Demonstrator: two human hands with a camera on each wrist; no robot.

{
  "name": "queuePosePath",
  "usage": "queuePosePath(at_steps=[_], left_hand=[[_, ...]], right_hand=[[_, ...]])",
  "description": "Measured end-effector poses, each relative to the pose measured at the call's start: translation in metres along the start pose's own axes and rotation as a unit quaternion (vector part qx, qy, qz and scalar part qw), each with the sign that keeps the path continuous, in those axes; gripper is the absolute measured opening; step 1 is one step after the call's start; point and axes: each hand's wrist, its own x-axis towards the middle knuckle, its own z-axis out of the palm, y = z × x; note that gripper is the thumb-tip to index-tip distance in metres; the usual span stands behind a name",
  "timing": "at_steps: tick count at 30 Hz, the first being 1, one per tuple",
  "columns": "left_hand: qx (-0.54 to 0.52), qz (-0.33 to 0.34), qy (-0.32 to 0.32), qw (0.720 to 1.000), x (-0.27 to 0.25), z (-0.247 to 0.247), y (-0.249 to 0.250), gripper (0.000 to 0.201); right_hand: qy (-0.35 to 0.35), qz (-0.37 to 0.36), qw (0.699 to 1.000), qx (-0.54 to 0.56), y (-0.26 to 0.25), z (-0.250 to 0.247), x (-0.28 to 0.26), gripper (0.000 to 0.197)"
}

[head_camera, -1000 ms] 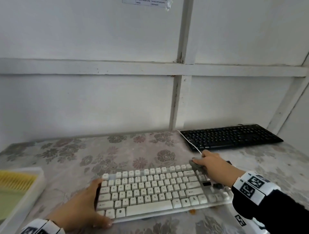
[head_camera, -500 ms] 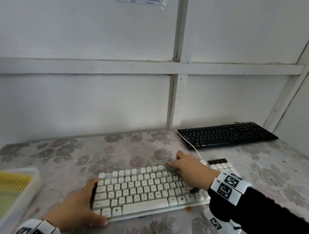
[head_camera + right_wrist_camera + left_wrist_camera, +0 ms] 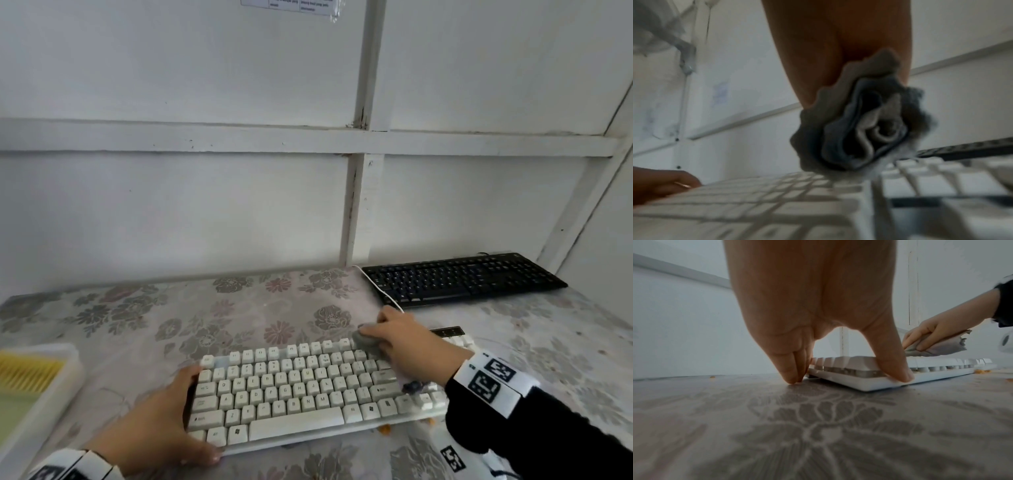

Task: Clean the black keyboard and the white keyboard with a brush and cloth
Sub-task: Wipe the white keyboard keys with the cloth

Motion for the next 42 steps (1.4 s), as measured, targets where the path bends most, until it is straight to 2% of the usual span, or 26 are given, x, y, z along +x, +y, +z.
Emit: queuePosePath(at_steps=[1,3,7,10,12,15,20,24,26,28,30,34,38,40,42], left_hand=[[-0.004,0.003,-0.003,1.0,-0.001,-0.001,0.001,0.121],[-0.008,0.011,-0.008,1.0,-0.001,-0.001,0.003,0.119],[-0.006,0.007,-0.006,1.0,-0.001,-0.001,0.003,0.12],[0.006,0.002,-0.019,1.0,-0.003,-0.003,0.007,0.128],[0.014,0.001,-0.023,1.0,-0.005,-0.004,0.01,0.129],[0.024,0.004,-0.021,0.999,-0.004,-0.005,0.01,0.128],[0.035,-0.003,-0.007,0.999,0.003,-0.001,0.001,0.124],[0.038,-0.008,-0.003,0.999,0.004,-0.001,-0.002,0.124],[0.037,-0.013,0.006,0.999,0.005,0.0,-0.003,0.122],[0.038,-0.012,0.01,0.999,0.006,0.0,-0.004,0.122],[0.04,-0.012,0.008,0.999,0.005,0.0,-0.003,0.123],[0.038,-0.009,-0.009,0.999,0.002,-0.001,0.001,0.138],[0.045,-0.006,-0.021,0.999,0.001,-0.002,0.004,0.143],[0.046,-0.006,-0.024,0.999,0.0,-0.002,0.003,0.145],[0.047,-0.005,-0.024,0.999,0.001,-0.002,0.003,0.146]], right_hand=[[0.001,-0.003,1.0,-0.005,0.001,0.004,-0.001,0.034],[0.018,0.015,1.0,-0.012,0.01,0.005,-0.003,0.026],[0.039,0.094,0.994,-0.031,0.046,-0.003,-0.007,0.02],[0.087,0.087,0.992,-0.008,0.063,-0.014,-0.011,0.02],[0.069,0.083,0.994,0.012,0.067,-0.016,-0.018,0.021],[0.043,0.085,0.995,-0.027,0.071,-0.01,-0.027,0.02],[0.042,0.165,0.978,-0.122,0.094,-0.02,-0.036,0.023],[0.016,0.217,0.964,-0.152,0.101,-0.035,-0.043,0.027],[0.045,0.201,0.974,-0.093,0.096,-0.039,-0.042,0.023],[0.075,0.151,0.986,0.001,0.084,-0.033,-0.039,0.015],[0.054,0.117,0.989,0.071,0.071,-0.024,-0.034,0.02],[0.037,0.131,0.99,0.026,0.076,-0.014,-0.027,0.029],[0.042,0.194,0.977,-0.083,0.111,-0.022,-0.033,0.021],[0.049,0.205,0.974,-0.08,0.117,-0.03,-0.035,0.022],[0.062,0.177,0.981,-0.053,0.11,-0.032,-0.034,0.025]])
